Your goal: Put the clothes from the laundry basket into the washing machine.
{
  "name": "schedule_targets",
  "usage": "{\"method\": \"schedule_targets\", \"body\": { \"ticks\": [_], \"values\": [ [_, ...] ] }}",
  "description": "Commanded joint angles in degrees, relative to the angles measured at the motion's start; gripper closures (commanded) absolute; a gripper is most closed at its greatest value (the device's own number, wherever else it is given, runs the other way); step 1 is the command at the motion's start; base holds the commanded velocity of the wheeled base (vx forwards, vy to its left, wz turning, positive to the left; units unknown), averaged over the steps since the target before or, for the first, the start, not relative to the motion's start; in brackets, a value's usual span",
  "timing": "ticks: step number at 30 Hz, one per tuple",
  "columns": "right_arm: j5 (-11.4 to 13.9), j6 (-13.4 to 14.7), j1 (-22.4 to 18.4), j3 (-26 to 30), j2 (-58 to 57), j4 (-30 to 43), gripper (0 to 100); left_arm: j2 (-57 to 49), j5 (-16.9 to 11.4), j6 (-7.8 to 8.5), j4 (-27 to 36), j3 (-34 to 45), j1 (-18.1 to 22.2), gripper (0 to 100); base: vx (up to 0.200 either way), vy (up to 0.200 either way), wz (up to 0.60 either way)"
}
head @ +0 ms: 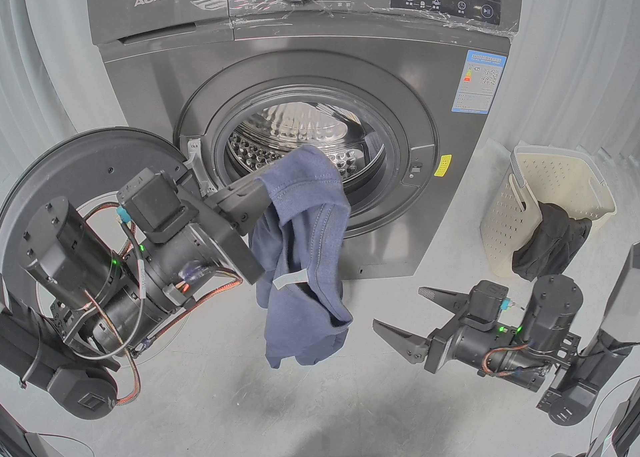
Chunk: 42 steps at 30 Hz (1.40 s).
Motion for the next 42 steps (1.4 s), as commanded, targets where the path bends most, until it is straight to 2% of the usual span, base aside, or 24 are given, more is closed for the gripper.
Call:
{"method": "schedule_targets", "body": {
  "ticks": [1,6,9,14,22,25,31,35,42],
  "values": [
    [0.06,-0.65,-1.01,-3.65,9.38,0.03,0,-0.27,0.05,0.00,0.01,-0.51,-0.35,100,0.000,0.000,0.00],
    [0.24,-0.65,0.04,-3.91,12.64,-0.06,0,-0.27,0.05,0.00,0.01,-1.03,-0.35,100,0.000,0.000,0.00],
    [0.15,-0.29,3.29,-4.44,13.69,0.03,0,-0.27,0.05,0.09,0.10,-1.30,-0.52,100,0.000,0.000,0.00],
    [-0.64,-0.38,3.91,-8.22,16.15,0.03,0,-0.36,-0.04,0.09,0.01,-1.12,-0.96,100,0.000,0.000,0.00],
    [-1.52,-0.21,2.86,-21.05,22.66,0.03,0,-0.62,0.14,0.09,0.01,-1.03,-3.16,100,0.000,0.000,0.00],
    [-2.57,-0.12,1.71,-25.80,24.50,0.21,0,-1.41,0.05,0.09,0.10,-0.68,-3.25,100,0.000,0.000,0.00],
    [-3.10,0.41,1.19,-32.74,26.79,0.47,0,-1.67,0.05,0.18,0.10,-0.51,-3.34,100,0.000,0.000,0.00],
    [-5.04,1.29,1.54,-38.36,28.37,0.65,0,-1.59,0.14,0.18,0.10,-0.51,-3.34,100,0.000,0.000,0.00],
    [-5.74,1.64,1.27,-42.93,29.60,0.82,0,-1.67,0.14,0.09,0.10,-0.94,-3.86,100,0.000,0.000,0.00]
  ]
}}
